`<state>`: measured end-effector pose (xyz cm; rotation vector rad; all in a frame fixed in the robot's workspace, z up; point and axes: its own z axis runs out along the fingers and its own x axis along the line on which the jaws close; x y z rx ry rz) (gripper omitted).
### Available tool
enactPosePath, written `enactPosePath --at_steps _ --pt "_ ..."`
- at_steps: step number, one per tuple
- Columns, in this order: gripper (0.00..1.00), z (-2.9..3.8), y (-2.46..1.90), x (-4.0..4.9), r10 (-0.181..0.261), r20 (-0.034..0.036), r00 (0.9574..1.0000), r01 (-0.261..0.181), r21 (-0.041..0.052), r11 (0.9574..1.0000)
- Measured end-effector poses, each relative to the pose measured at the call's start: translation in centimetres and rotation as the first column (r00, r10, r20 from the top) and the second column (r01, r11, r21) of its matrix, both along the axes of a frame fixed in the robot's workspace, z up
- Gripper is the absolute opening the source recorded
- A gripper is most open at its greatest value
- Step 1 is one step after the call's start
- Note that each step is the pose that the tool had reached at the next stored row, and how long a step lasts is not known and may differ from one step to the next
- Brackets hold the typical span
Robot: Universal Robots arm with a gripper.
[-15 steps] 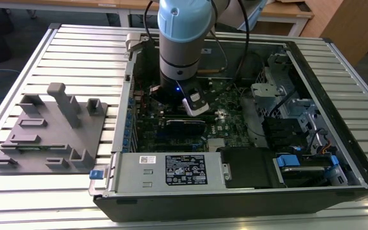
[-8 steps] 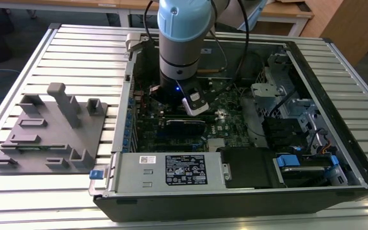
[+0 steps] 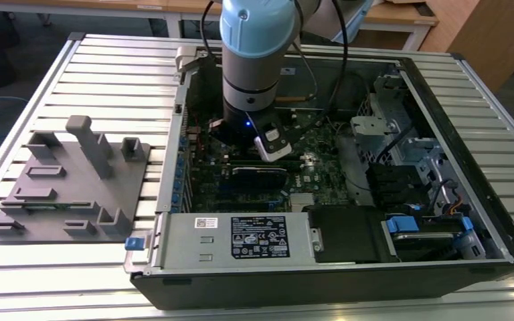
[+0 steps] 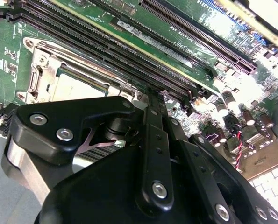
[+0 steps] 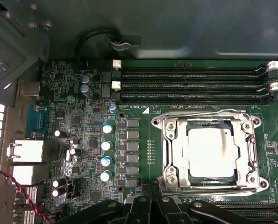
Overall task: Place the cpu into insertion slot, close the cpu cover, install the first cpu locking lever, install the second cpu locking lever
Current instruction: 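Install the second cpu locking lever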
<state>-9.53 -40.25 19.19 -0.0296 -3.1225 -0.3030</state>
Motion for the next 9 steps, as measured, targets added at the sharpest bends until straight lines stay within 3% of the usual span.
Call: enactPosePath --at_steps 9 --pt "0.1 -0.03 0.0 0.0 0.0 0.0 1.0 0.0 -0.0011 1.0"
